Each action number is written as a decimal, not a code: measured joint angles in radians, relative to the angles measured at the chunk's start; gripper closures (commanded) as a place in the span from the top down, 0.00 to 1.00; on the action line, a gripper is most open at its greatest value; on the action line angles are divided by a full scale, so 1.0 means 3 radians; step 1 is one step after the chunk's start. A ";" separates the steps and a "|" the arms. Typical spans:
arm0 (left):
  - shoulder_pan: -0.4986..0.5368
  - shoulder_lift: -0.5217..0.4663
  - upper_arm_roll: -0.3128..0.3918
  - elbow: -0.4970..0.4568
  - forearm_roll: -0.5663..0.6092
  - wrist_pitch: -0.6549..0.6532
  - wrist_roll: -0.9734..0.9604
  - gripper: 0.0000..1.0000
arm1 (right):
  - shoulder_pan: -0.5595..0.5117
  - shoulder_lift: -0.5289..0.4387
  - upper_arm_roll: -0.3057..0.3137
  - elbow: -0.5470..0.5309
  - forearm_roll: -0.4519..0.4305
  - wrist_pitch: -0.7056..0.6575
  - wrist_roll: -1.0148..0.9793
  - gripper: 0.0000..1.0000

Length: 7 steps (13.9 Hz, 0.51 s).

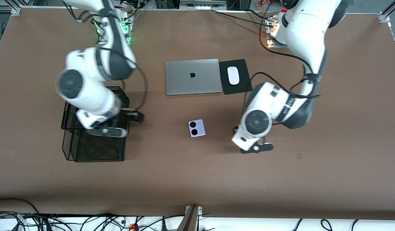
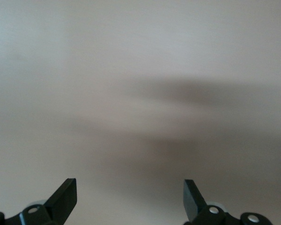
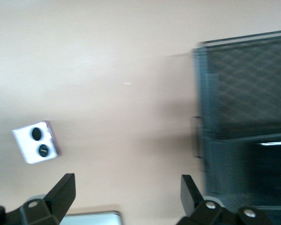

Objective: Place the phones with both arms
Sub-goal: 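Grasp the lavender phone with the right gripper while the left gripper withdraws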

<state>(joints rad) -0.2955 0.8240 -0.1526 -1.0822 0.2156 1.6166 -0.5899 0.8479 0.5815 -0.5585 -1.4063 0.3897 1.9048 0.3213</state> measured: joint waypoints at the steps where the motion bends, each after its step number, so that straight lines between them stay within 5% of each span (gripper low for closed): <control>1: 0.0158 -0.0102 0.0004 -0.0106 0.0061 -0.0023 0.0155 1.00 | 0.0022 0.0198 0.0162 0.0195 0.0002 0.0099 0.0167 0.99; 4: 0.0590 -0.0527 0.0008 -0.0427 0.0078 -0.0041 0.0638 1.00 | 0.0068 0.0676 0.0604 0.0440 0.0001 0.0861 0.0426 0.99; 7: 0.0897 -0.1048 -0.0031 -0.0743 0.0054 -0.0049 0.1093 1.00 | 0.0190 0.1041 0.0683 0.0466 -0.0136 0.1432 0.0432 0.99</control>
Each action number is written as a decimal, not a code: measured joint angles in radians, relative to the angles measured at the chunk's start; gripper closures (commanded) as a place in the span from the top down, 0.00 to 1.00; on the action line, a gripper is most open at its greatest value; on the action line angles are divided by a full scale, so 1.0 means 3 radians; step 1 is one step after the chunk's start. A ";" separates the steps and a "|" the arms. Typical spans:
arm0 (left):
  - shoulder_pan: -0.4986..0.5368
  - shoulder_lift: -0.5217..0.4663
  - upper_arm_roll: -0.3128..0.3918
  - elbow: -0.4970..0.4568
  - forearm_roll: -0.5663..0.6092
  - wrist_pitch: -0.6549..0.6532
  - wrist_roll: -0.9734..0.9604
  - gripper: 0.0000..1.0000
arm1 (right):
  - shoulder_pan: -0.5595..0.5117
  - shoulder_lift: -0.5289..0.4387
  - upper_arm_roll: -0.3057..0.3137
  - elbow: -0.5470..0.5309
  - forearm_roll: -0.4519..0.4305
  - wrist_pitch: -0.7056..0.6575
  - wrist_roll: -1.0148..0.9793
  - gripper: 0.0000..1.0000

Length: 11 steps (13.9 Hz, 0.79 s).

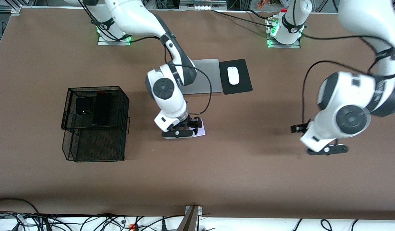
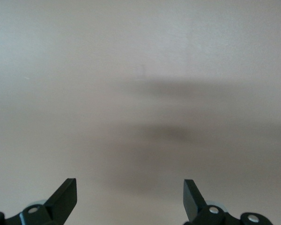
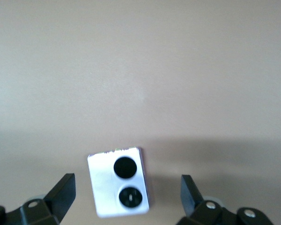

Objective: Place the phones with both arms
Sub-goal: 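Grasp the lavender phone with the right gripper while the left gripper withdraws, then lift the lavender phone and carry it to the basket with the right gripper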

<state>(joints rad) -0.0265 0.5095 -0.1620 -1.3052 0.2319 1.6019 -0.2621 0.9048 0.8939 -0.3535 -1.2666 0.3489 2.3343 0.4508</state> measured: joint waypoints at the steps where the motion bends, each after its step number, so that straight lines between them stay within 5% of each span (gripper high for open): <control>1: 0.0072 -0.0162 -0.0009 -0.0081 -0.0063 -0.0004 0.0124 1.00 | 0.0044 0.0110 0.0003 0.0001 -0.0040 0.0169 0.0000 0.99; 11: 0.0355 -0.1147 -0.0050 -0.0374 -0.0445 -0.0121 0.0485 1.00 | 0.0187 0.0436 0.0005 0.0052 -0.0093 0.0483 -0.0002 0.99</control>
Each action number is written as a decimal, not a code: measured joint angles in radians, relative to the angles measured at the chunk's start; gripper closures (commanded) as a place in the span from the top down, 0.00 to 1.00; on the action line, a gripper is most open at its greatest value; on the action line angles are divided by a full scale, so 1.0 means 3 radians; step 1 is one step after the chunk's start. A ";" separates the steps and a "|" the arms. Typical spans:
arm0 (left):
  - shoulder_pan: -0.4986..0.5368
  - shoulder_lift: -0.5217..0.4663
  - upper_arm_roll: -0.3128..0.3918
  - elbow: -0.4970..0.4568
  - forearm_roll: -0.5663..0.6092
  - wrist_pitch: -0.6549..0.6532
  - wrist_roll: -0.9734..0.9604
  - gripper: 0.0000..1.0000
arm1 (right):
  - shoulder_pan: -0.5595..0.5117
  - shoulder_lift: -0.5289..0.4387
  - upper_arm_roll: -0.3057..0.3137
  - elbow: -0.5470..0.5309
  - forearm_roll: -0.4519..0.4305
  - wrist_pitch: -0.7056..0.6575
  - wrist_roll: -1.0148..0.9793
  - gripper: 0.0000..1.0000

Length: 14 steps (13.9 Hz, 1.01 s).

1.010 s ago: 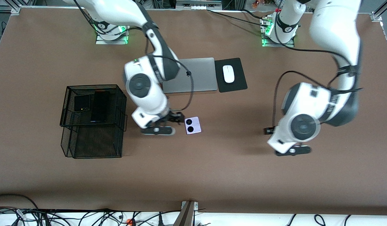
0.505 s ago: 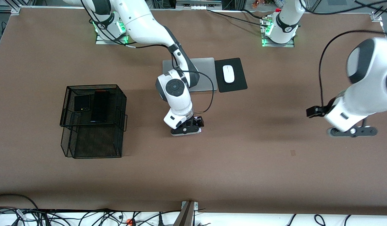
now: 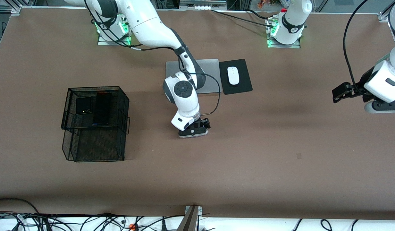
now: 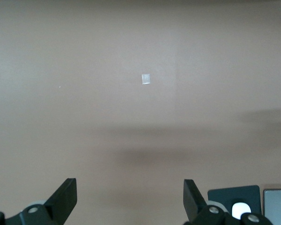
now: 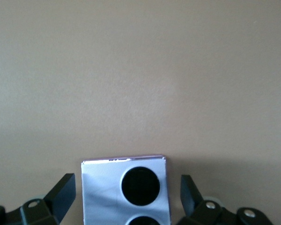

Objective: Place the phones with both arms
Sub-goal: 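Lift the lavender phone and carry it to the basket with the right gripper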

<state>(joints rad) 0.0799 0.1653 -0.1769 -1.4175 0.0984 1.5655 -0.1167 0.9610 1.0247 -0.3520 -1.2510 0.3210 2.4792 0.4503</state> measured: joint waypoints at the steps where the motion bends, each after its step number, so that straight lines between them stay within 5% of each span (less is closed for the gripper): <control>1: 0.0000 -0.0039 -0.0003 -0.0002 -0.0023 -0.0033 0.0025 1.00 | 0.0012 0.0025 0.0000 0.0000 -0.0041 0.0010 0.0000 1.00; 13: 0.0119 -0.0269 -0.0005 -0.0163 -0.0331 -0.0256 0.0224 1.00 | 0.0031 0.0108 -0.0003 0.0002 -0.0159 0.0112 0.0000 0.99; 14: 0.0123 -0.0265 -0.0005 -0.0165 -0.0331 -0.0255 0.0224 1.00 | 0.0032 0.0108 -0.0003 0.0002 -0.0159 0.0112 0.0000 0.94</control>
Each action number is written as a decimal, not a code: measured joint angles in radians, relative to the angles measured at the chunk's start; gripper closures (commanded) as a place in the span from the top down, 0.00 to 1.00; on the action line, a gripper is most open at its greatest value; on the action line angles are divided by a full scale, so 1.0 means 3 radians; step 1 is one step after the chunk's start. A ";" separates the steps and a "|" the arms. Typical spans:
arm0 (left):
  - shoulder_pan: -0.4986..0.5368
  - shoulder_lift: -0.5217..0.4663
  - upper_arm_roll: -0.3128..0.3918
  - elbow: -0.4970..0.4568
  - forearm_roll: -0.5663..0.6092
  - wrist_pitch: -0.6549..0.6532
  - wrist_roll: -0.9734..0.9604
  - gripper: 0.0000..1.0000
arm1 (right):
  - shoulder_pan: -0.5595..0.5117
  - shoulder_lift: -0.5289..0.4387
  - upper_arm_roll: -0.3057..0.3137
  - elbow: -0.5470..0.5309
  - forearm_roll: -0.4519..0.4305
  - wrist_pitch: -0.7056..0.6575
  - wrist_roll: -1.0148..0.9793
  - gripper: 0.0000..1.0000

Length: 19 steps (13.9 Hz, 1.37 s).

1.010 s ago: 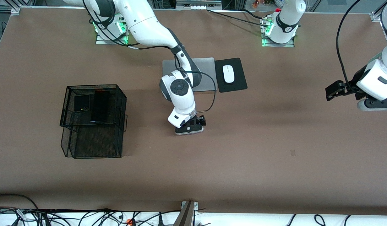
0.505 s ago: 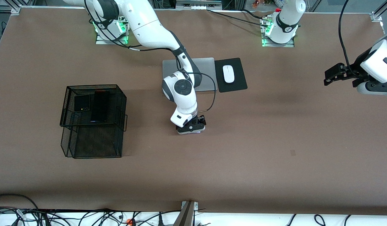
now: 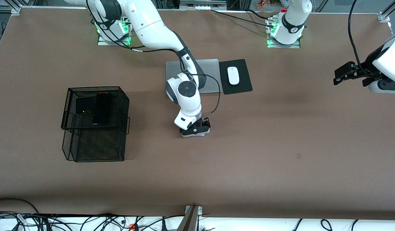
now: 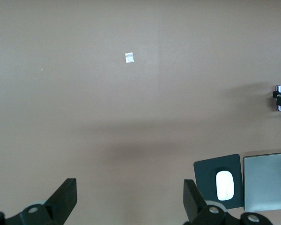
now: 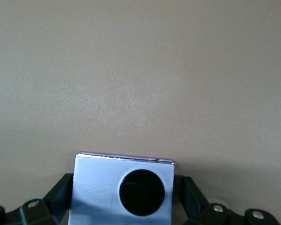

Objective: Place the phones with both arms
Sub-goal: 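Lift the lavender phone and carry it to the basket with the right gripper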

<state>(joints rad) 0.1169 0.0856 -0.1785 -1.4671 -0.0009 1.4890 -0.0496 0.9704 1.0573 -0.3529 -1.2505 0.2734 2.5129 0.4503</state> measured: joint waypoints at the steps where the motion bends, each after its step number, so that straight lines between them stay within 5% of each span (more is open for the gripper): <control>1: 0.0004 0.0005 0.0000 -0.0002 0.0000 0.0002 0.0000 1.00 | 0.0000 0.0000 -0.0001 0.0000 -0.0001 0.0000 0.0000 0.70; 3: 0.0009 0.0014 0.0004 -0.0004 0.0000 0.0006 0.0000 1.00 | 0.0001 -0.0001 -0.0002 0.0004 -0.0001 0.0001 0.0000 0.35; 6: 0.0015 0.0023 0.0018 -0.0009 0.0000 0.0007 0.0000 1.00 | 0.0008 -0.0018 -0.0008 0.0010 -0.0001 -0.0015 0.0000 0.11; 11: 0.0041 0.0056 0.0033 0.0002 0.0009 0.0029 0.0000 1.00 | 0.0011 -0.0067 -0.0131 0.0114 -0.0001 -0.0316 0.0001 0.10; 19: 0.0059 0.0055 0.0049 0.0023 0.0010 0.0035 -0.0013 1.00 | -0.0261 -0.0928 -0.1023 0.0143 0.0000 -0.1688 -0.1145 0.12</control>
<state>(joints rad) 0.1345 0.1022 -0.1637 -1.4603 0.0022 1.4994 -0.0534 0.8921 0.7789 -0.6598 -1.2077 0.2734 2.0065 0.1068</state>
